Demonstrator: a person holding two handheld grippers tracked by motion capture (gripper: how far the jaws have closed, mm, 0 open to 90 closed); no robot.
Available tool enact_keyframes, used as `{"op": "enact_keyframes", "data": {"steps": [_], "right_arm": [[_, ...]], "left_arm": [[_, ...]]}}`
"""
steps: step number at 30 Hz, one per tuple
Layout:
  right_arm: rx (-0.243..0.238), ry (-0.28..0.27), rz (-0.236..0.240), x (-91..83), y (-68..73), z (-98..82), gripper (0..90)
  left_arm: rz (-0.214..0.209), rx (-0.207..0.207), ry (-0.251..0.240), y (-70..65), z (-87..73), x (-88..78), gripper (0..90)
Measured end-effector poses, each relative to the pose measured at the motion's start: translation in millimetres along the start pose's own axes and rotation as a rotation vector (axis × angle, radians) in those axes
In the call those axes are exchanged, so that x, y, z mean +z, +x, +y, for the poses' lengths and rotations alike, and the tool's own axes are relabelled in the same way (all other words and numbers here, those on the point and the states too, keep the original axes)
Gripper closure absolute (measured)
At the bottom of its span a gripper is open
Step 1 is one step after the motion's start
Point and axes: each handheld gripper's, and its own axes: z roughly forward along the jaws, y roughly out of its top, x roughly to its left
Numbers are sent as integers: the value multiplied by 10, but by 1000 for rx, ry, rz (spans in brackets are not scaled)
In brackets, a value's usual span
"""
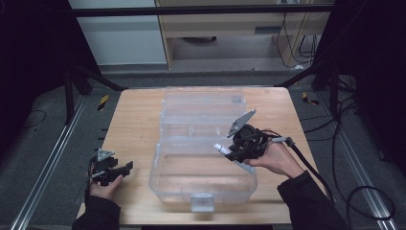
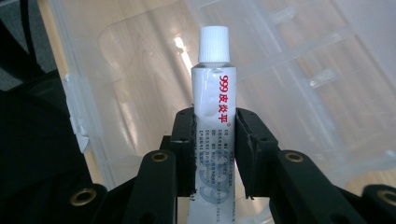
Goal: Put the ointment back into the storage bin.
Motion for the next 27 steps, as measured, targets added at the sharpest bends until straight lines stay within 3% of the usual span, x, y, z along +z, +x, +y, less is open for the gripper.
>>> {"op": "enact_keyframes", "data": {"steps": [10,23,27], "right_arm": [[-70,72,56,246,52,19,699],[-180,196,92,600,148,-4,699],[-212,208,100,667,151,-20,699]], "left_arm": [[-1,0,1,2,-1,2,345],[-3,0,-1,2,-1,-1,345],[-3,0,1,4,-1,0,345]]}}
